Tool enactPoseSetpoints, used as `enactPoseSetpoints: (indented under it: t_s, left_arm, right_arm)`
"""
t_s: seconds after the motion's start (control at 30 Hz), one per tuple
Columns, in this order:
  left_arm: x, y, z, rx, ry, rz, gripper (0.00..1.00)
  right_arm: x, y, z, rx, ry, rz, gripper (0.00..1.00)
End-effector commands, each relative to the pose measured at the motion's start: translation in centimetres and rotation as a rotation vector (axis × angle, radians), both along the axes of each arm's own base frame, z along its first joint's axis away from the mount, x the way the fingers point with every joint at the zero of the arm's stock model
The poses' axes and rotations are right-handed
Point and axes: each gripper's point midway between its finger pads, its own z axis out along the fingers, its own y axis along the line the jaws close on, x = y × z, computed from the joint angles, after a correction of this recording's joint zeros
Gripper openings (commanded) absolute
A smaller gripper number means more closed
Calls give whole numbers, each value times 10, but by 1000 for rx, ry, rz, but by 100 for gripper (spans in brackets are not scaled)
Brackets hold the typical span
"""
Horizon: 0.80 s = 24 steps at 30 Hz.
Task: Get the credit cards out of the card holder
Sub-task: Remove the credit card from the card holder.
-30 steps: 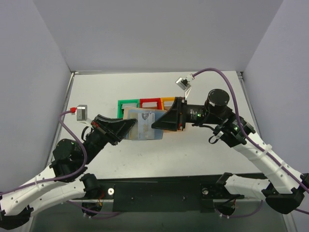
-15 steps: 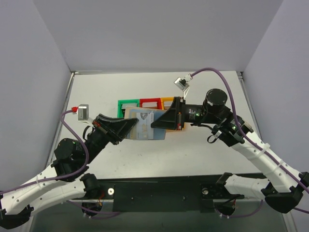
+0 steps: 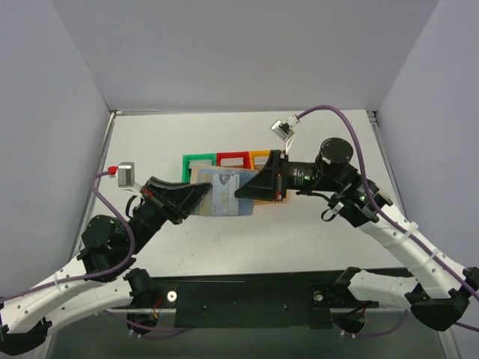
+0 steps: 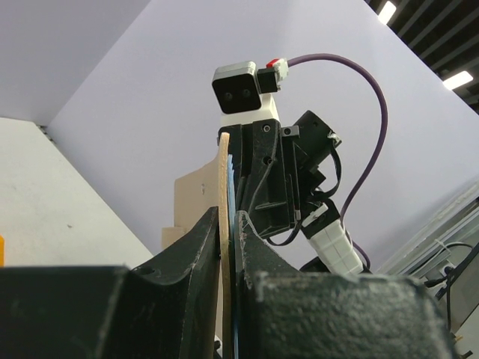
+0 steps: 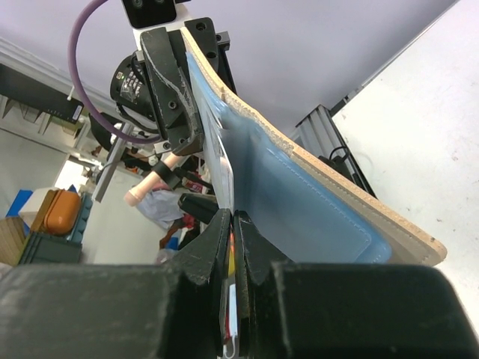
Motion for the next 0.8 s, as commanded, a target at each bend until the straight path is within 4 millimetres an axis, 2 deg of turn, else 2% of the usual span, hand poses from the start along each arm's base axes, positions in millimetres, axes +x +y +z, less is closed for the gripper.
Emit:
enactPoseSetpoints:
  t_s: [0.0, 0.07, 0.1, 0.17, 0.23, 0.37, 0.53, 0.63, 0.77]
  left_arm:
    - [-4, 11, 21, -64, -40, 13, 0]
    - [-4, 11, 22, -66, -41, 10, 0]
    - [-4, 9, 21, -62, -38, 7, 0]
    - [-4, 8, 22, -63, -40, 1, 0]
    - [-4, 6, 22, -64, -41, -5, 0]
    - [-5, 4, 25, -66, -45, -10, 0]
    - [-5, 3, 28, -70, -48, -14, 0]
    - [-4, 0, 26, -63, -47, -18, 0]
    - [-4, -2, 27, -63, -46, -24, 0]
  right_arm:
    - [-6, -6, 14, 48, -50, 14, 0]
    - [-7, -5, 13, 51, -45, 20, 2]
    - [-6, -5, 12, 50, -41, 20, 13]
    - [-7, -5, 14, 58, -44, 22, 27]
    - [-7, -5, 15, 60, -43, 22, 34]
    - [-6, -4, 14, 58, -39, 23, 40]
    - [-7, -4, 18, 73, -39, 27, 41]
    - [-7, -3, 21, 84, -41, 30, 38]
    - [-8, -2, 21, 82, -37, 39, 26]
